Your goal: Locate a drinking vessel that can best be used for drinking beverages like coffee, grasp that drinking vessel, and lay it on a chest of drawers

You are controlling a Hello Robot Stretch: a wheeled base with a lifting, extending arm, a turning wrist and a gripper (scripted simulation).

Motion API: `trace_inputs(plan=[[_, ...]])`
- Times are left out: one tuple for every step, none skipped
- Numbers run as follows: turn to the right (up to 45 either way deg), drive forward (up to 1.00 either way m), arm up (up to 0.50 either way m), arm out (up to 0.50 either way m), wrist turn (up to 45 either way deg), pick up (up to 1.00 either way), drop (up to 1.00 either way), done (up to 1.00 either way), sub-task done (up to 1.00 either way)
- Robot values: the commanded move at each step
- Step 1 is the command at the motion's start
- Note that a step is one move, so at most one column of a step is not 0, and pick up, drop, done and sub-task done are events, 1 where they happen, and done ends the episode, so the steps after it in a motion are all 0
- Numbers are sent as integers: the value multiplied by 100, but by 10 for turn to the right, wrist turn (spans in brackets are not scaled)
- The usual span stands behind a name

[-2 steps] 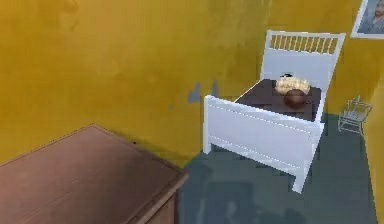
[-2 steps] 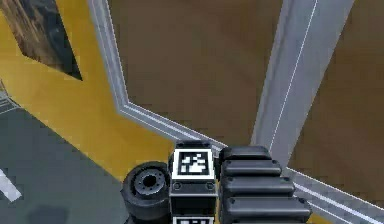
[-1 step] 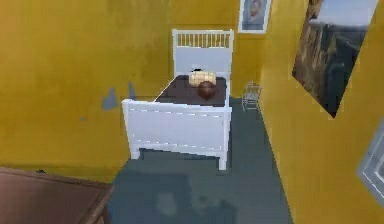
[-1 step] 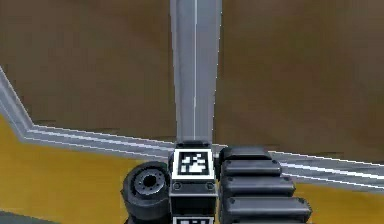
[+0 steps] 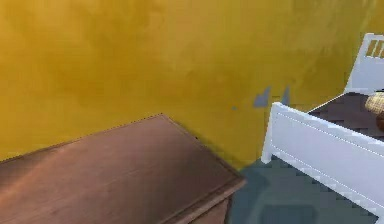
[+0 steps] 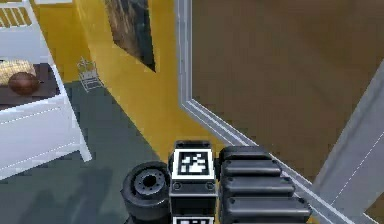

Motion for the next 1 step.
trace_inputs(plan=[[-210,0,0,0,0,0,0,0,0]])
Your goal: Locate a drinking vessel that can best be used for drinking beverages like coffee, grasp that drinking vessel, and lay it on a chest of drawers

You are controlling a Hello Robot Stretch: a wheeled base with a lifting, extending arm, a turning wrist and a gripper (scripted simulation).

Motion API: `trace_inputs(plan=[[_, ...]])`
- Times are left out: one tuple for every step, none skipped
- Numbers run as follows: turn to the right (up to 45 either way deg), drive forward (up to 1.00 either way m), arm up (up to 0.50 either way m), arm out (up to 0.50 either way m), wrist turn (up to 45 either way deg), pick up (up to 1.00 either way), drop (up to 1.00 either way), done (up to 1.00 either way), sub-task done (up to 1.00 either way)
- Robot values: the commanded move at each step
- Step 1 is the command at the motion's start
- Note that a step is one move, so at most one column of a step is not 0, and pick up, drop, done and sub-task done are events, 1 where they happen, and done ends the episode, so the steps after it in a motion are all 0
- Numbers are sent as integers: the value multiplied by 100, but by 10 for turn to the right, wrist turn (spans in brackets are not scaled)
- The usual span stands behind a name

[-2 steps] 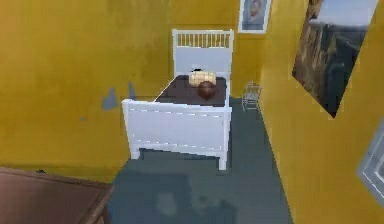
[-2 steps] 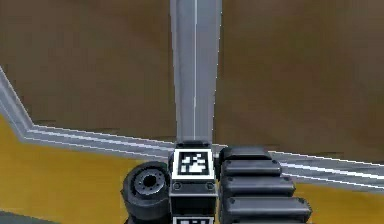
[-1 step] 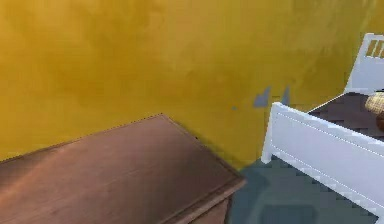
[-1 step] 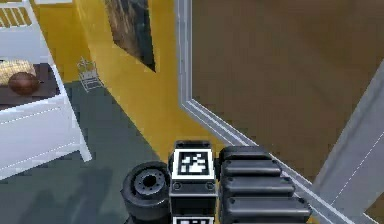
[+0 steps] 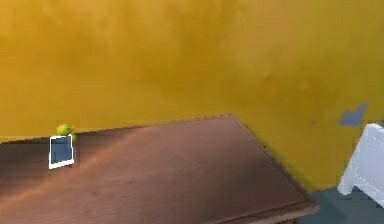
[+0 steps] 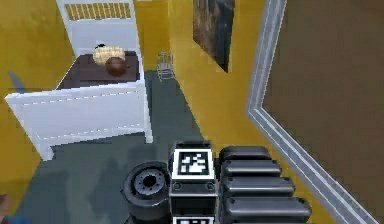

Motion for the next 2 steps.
trace_inputs(plan=[[450,0,0,0,0,0,0,0,0],[150,0,0,0,0,0,0,0,0]])
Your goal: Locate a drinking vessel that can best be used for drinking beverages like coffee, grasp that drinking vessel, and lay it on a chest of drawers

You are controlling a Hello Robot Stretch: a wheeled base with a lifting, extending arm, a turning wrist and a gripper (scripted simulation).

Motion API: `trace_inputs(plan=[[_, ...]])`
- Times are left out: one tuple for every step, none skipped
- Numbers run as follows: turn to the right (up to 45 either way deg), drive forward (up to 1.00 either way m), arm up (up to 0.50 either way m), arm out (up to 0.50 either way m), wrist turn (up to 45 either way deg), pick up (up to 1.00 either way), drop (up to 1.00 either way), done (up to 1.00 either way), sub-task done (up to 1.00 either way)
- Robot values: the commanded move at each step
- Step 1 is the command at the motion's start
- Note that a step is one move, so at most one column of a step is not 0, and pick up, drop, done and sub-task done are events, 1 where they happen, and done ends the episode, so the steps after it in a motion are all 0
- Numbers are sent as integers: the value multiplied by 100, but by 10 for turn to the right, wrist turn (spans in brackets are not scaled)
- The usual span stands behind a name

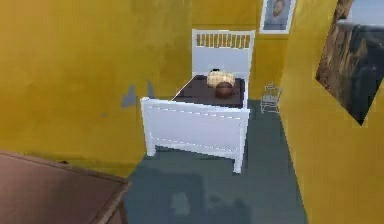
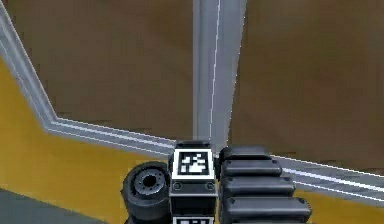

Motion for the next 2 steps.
trace_inputs(plan=[[-450,0,0,0,0,0,0,0,0],[-150,0,0,0,0,0,0,0,0]])
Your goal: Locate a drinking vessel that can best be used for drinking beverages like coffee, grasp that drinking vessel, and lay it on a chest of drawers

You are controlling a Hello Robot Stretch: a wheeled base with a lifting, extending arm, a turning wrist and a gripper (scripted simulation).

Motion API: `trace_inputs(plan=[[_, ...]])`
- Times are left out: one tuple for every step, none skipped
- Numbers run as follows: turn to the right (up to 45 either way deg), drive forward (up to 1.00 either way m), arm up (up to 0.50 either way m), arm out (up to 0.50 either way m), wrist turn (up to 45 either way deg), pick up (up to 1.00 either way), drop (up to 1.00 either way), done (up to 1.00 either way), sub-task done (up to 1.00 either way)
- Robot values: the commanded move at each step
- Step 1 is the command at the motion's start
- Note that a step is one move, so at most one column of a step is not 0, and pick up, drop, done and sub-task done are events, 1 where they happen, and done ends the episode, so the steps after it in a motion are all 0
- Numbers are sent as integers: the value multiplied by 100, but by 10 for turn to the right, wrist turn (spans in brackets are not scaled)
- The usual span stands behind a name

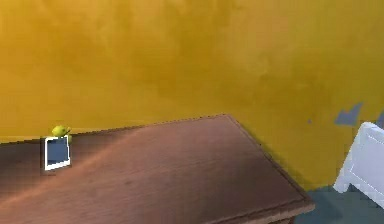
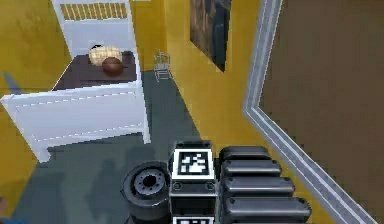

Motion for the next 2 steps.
trace_inputs(plan=[[-450,0,0,0,0,0,0,0,0],[-450,0,0,0,0,0,0,0,0]])
